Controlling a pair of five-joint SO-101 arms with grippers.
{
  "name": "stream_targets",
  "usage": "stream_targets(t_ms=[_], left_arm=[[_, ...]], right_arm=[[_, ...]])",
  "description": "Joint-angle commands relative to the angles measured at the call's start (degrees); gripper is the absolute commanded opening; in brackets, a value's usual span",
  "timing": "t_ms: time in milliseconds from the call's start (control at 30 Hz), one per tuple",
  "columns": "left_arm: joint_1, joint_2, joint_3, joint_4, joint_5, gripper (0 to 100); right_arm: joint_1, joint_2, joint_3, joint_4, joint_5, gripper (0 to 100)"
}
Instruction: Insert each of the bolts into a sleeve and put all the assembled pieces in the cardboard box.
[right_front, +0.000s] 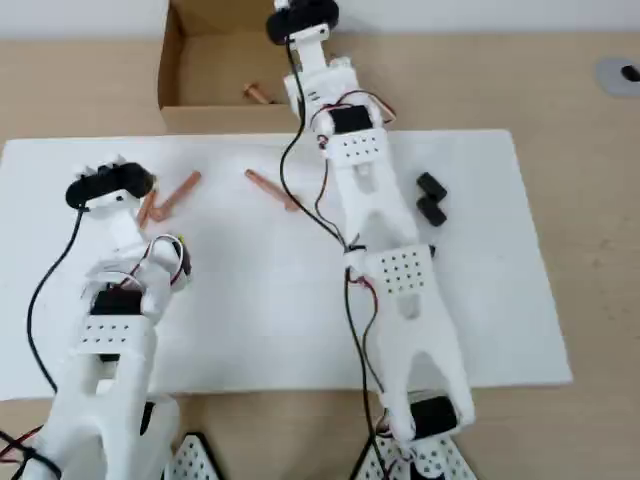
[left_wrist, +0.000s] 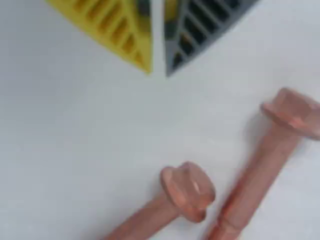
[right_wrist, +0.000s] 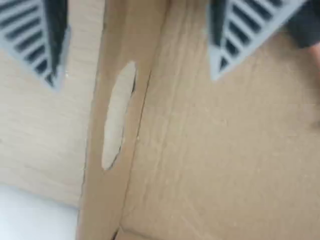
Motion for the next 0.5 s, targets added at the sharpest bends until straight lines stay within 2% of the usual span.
stream_targets(t_ms=[0,67,333,400,467], left_arm=[[0.62,0.04,-3.08,-0.97,0.26,3],[0.62,0.04,-3.08,-0.97,0.26,3],[0.70,0.04,-3.08,-0.88,0.26,3],[0.70,0.04,-2.99,-0.88,0.18,3],[0.70,0.04,-2.99,-0.79,0.09,3]], right_arm=[[0.22,-6.20,-12.70,10.64,-0.62,22.8],[-0.57,-8.66,-19.56,20.48,-0.62,22.8],[-1.71,-25.45,-17.71,56.88,-0.62,22.8],[-1.10,-25.71,-15.52,58.37,-0.44,21.3],[0.92,-26.24,-12.97,58.37,-0.62,15.0]])
